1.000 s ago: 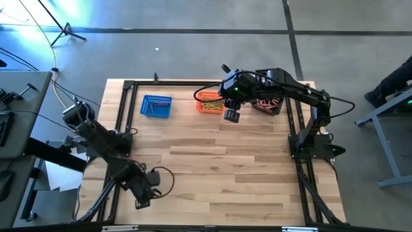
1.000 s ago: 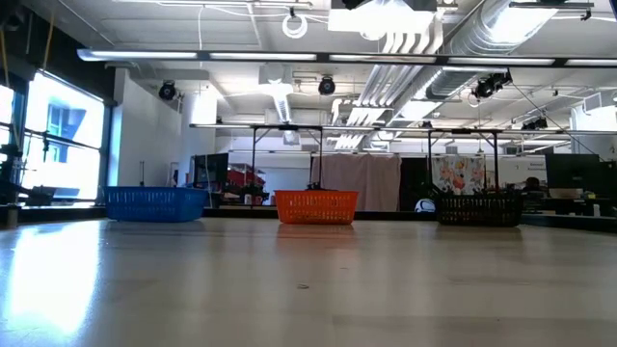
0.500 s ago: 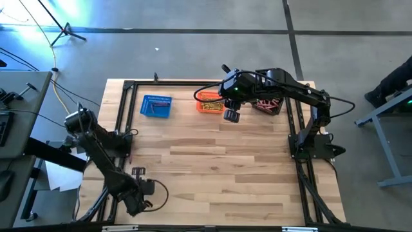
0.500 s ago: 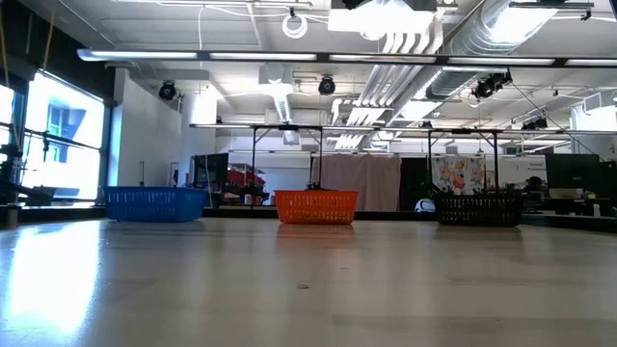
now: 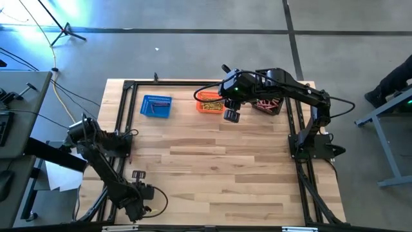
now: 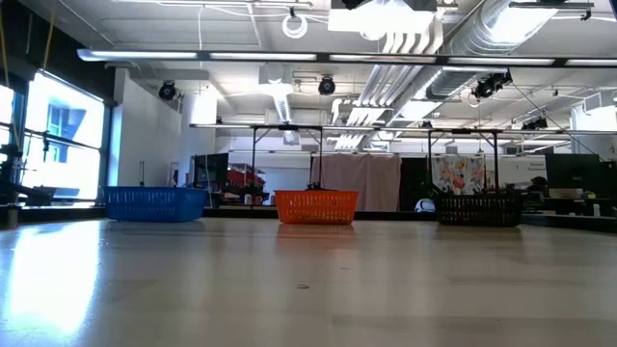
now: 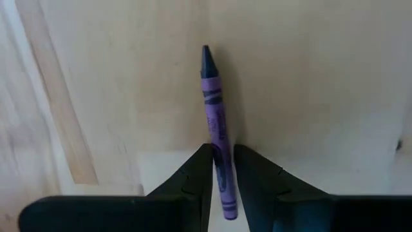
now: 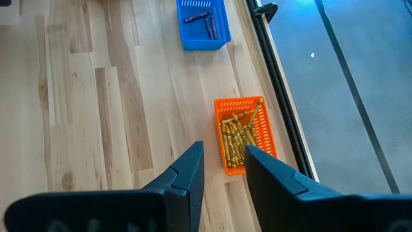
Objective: Sort crayons
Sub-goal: Put the bottom violet crayon into the blue bin, then put the violet crayon into the blue bin
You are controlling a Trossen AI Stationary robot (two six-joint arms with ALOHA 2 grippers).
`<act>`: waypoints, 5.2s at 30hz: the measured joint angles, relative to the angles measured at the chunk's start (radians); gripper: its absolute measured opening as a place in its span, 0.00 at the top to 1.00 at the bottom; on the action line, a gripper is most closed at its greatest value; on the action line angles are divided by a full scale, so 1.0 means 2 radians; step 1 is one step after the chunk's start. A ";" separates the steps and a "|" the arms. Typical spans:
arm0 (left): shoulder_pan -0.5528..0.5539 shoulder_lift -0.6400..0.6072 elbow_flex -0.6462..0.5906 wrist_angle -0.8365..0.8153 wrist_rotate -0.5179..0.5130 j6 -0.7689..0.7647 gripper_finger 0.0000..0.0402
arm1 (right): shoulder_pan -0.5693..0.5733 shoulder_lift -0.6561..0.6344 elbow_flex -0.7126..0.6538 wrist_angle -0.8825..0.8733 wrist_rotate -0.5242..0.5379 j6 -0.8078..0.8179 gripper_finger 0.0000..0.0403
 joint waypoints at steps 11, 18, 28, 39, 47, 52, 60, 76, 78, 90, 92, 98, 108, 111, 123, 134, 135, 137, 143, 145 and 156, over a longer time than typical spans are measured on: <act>0.008 0.015 0.000 0.020 0.011 -0.069 0.86 | 0.000 0.000 0.000 0.000 0.000 0.000 0.76; 0.024 0.014 0.000 0.015 0.041 -0.075 0.97 | 0.000 0.000 0.000 0.000 0.000 0.000 0.76; 0.054 -0.021 -0.004 0.024 0.023 -0.039 1.00 | 0.000 0.000 0.000 0.000 0.000 0.000 0.76; 0.125 -0.126 -0.003 0.097 -0.177 0.144 1.00 | 0.000 0.000 0.000 0.000 0.000 0.000 0.76; 0.223 -0.190 -0.002 0.101 -0.466 0.223 1.00 | 0.000 0.000 0.000 0.000 0.000 0.000 0.76; 0.307 -0.222 -0.002 0.101 -0.587 0.222 1.00 | 0.000 0.000 0.000 0.000 0.000 0.000 0.76; 0.462 -0.225 -0.002 0.097 -0.568 0.186 1.00 | 0.000 0.000 0.000 0.000 0.000 0.000 0.76; 0.734 -0.211 -0.002 0.013 -0.373 0.170 1.00 | 0.000 0.000 0.000 0.000 0.000 0.000 0.76; 0.757 -0.208 -0.002 0.002 -0.357 0.170 1.00 | 0.000 0.000 0.000 0.000 0.000 0.000 0.76; 0.808 -0.146 -0.001 -0.011 -0.235 0.267 0.94 | 0.000 0.000 0.000 0.000 0.000 0.000 0.76; 0.807 -0.133 -0.001 -0.014 -0.217 0.268 0.94 | 0.000 0.000 0.000 0.000 0.000 0.000 0.76; 0.805 -0.099 -0.002 -0.025 -0.198 0.273 0.94 | 0.000 0.000 0.000 0.000 0.000 0.000 0.76; 0.803 -0.092 -0.002 -0.023 -0.179 0.309 0.90 | 0.000 0.000 0.000 0.000 0.000 0.000 0.76; 0.804 -0.092 -0.002 -0.022 -0.177 0.330 0.86 | 0.000 0.000 0.000 0.000 0.000 0.000 0.76; 0.802 -0.110 -0.001 -0.014 -0.018 0.316 0.72 | 0.000 0.000 0.000 0.000 0.000 0.000 0.76; 0.698 -0.224 0.043 0.086 0.098 0.274 0.75 | 0.000 0.000 0.000 0.000 0.000 0.000 0.76; 0.682 -0.234 0.045 0.092 0.103 0.259 0.75 | 0.000 0.000 0.000 0.000 0.000 0.000 0.76; 0.645 -0.252 0.046 0.099 0.120 0.227 0.75 | 0.000 0.000 0.000 0.000 0.000 0.000 0.76; 0.495 -0.274 0.046 0.013 0.141 0.082 0.75 | 0.000 0.000 0.000 0.000 0.000 0.000 0.76; 0.443 -0.273 0.046 -0.020 0.131 0.018 0.75 | 0.000 0.000 0.000 0.000 0.000 0.000 0.76; 0.283 -0.206 0.046 -0.217 -0.035 -0.446 0.75 | 0.000 0.000 0.000 0.000 0.000 0.000 0.76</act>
